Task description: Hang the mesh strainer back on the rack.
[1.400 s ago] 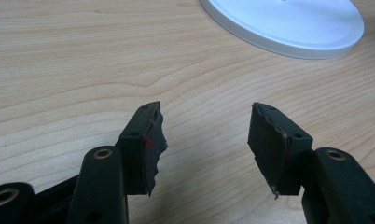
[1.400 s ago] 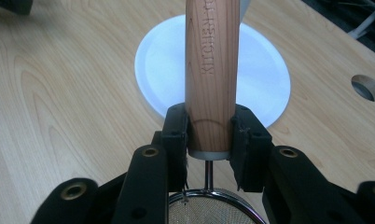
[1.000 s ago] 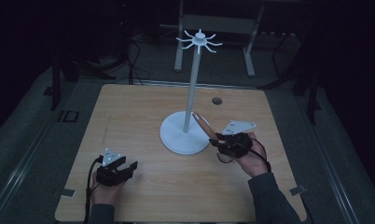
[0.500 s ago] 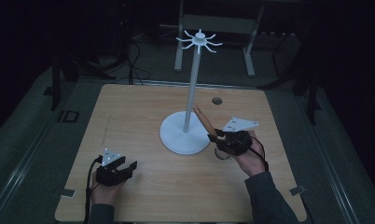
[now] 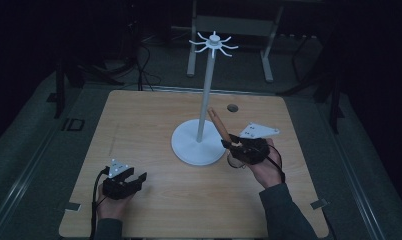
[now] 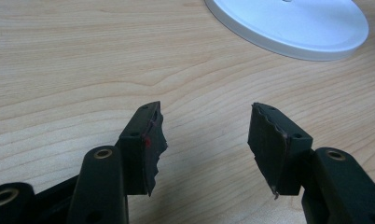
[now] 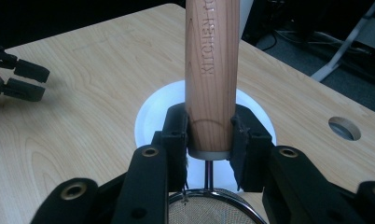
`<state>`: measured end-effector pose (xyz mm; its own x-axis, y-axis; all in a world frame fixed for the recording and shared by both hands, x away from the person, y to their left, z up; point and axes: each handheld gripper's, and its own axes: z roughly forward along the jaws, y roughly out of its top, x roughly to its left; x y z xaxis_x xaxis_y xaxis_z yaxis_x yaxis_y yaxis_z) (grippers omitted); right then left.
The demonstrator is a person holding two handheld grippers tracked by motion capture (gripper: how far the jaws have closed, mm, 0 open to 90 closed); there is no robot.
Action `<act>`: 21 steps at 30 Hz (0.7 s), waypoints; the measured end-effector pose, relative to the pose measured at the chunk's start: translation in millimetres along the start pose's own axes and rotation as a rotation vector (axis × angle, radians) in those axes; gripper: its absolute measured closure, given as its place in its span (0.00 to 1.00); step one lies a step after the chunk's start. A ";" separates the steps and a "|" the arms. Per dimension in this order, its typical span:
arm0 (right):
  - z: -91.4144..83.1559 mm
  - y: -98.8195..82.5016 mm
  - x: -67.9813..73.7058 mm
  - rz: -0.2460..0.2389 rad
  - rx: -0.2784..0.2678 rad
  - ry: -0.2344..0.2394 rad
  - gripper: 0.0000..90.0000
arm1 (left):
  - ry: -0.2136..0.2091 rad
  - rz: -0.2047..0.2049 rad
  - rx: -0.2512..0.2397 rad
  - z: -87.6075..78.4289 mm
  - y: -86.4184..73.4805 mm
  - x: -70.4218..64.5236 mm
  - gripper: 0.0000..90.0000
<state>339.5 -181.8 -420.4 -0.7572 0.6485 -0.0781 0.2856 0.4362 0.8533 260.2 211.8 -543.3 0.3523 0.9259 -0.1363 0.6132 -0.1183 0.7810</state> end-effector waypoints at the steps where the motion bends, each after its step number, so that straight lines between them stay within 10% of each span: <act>1: 0.0 0.5 0.3 -0.001 -0.003 -0.001 0.77 | 0.001 0.000 0.000 -0.1 0.0 0.0 0.50; 21: -2.9 8.2 1.3 0.047 -0.067 -0.012 0.77 | 0.002 -0.003 0.000 -0.2 -0.1 0.4 0.50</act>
<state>339.2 -179.2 -412.1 -0.7367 0.6749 -0.0424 0.2810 0.3626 0.8886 260.1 212.2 -543.3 0.3489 0.9270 -0.1378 0.6146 -0.1153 0.7804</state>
